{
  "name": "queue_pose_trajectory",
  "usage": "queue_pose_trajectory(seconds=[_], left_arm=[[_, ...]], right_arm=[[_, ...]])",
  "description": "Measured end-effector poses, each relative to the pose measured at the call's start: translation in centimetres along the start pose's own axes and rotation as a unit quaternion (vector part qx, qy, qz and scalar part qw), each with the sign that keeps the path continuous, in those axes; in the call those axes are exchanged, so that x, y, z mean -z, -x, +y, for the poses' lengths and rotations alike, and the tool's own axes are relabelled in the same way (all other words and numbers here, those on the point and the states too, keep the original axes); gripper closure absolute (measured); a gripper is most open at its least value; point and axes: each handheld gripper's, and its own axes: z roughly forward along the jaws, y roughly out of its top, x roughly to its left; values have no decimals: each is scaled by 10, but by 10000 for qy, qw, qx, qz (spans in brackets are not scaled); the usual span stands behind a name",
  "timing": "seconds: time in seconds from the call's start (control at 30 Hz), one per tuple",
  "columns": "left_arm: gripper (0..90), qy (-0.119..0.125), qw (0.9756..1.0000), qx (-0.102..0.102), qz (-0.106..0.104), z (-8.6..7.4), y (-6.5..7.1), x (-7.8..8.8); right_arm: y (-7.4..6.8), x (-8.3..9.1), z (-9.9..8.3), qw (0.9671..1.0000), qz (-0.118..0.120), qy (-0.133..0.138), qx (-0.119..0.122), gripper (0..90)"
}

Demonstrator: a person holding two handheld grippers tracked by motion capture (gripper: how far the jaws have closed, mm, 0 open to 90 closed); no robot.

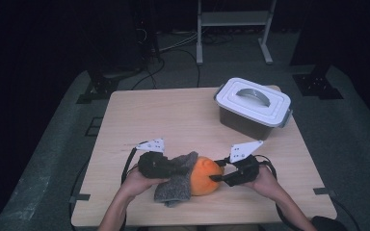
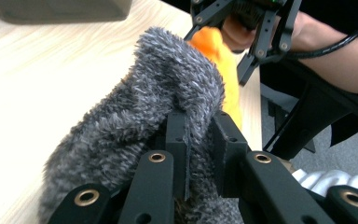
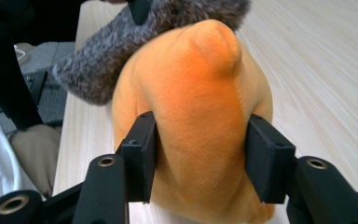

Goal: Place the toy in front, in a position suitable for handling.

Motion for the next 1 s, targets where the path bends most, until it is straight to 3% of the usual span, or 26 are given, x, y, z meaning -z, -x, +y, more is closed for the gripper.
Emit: queue_pose_trajectory(seconds=[0.13,0.3,0.47,0.63,0.7,0.87,1.0], left_arm=[[788,-23,10000,17,0,-2,0,-4],[788,-40,10000,22,40,-2,0,-4],[789,-27,10000,26,-7,-1,0,-6],[788,-66,10000,21,30,-1,1,-7],[788,-61,10000,44,48,-2,-1,-7],[788,-28,10000,13,21,-1,0,-3],[790,75,9999,-72,48,4,3,8]], right_arm=[[5,6,-8,9999,5,-86,-89,457],[5,10,-2,9997,125,-154,-169,332],[-1,21,7,9999,14,57,-91,330],[-6,3,7,9992,-252,-323,21,316],[-8,-2,5,9990,-346,-278,16,354],[-11,-1,7,9990,-408,-95,133,550],[-13,1,12,9992,-326,217,104,591]])
